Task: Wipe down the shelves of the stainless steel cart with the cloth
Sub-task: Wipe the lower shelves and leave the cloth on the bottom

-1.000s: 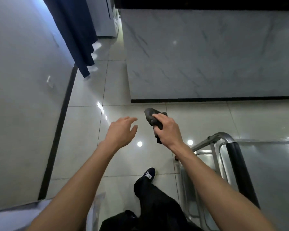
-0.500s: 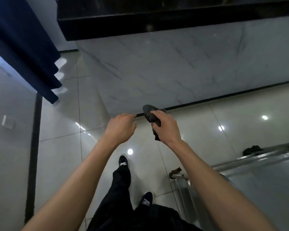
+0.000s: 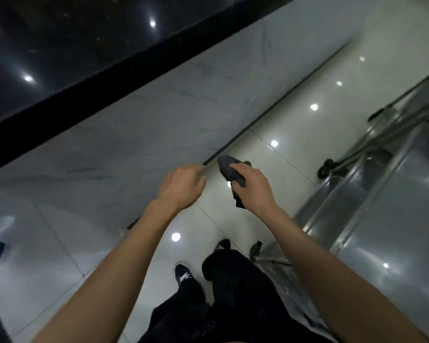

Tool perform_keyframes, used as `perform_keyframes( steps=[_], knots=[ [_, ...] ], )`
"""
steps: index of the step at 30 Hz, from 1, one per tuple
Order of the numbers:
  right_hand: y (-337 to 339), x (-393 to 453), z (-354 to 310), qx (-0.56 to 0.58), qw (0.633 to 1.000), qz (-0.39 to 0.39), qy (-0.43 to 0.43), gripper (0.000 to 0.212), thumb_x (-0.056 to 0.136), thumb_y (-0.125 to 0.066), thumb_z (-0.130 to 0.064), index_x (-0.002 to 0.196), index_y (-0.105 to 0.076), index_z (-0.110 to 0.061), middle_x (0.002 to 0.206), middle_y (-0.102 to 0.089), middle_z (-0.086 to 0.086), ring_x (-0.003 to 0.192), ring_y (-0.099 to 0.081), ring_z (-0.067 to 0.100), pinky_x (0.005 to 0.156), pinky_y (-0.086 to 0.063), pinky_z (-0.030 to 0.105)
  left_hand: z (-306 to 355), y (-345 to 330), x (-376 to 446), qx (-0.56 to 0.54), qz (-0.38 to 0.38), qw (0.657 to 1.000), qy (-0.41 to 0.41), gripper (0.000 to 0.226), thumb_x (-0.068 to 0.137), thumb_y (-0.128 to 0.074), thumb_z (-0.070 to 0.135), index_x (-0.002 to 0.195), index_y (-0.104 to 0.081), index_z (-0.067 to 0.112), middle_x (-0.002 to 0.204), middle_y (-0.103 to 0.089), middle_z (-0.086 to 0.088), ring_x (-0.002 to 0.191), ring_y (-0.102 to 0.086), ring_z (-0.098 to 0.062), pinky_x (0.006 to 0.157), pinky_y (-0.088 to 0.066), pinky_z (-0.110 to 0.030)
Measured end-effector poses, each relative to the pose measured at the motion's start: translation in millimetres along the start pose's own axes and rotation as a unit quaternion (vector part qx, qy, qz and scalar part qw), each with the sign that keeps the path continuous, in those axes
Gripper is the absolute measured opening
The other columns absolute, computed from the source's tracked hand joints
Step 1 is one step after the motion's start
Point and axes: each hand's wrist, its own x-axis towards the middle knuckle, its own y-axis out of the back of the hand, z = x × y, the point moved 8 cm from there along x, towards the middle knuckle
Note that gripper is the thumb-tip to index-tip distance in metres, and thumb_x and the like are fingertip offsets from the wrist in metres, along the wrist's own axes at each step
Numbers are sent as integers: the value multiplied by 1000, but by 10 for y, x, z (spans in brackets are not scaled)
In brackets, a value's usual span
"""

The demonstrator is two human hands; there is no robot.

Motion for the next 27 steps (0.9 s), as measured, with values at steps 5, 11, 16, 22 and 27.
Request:
perform_keyframes(
  steps=[5,11,16,22,27],
  knots=[
    [298,359,671,12,996,35,-79,48,88,-63,-14,135,-60,-24,133,-62,-5,111,-61,22,96,-52,44,418,-251,933,21,-63,996,-58,45,100,-49,36,143,-53,21,143,-56,-7,127,-54,-29,104,-46,-42],
    [872,785,1453,45,980,114,-157,48,88,-64,-12,134,-60,-26,131,-63,-3,110,-61,24,95,-52,44,1101,-453,1954,67,-127,980,-135,45,100,-48,37,142,-52,20,143,-55,-6,129,-53,-26,106,-45,-44],
    [1283,1014,1907,59,964,165,-202,49,86,-64,-12,133,-60,-26,127,-64,-7,109,-61,23,92,-51,45,1684,-539,2542,98,-148,965,-191,45,101,-49,36,143,-52,20,142,-57,-5,127,-54,-27,104,-46,-41],
    [1591,1113,2470,70,936,218,-267,49,85,-63,-13,132,-59,-28,127,-64,-8,110,-61,22,92,-52,46,2385,-842,3178,118,-204,936,-261,45,101,-47,38,144,-51,23,144,-54,-3,131,-51,-26,107,-43,-45],
    [1742,1180,2915,79,907,237,-341,49,86,-64,-14,133,-60,-28,130,-63,-10,111,-61,19,97,-51,39,2886,-1115,3776,142,-247,903,-320,45,102,-45,38,145,-50,24,145,-54,0,131,-51,-24,105,-44,-43]
  ],
)
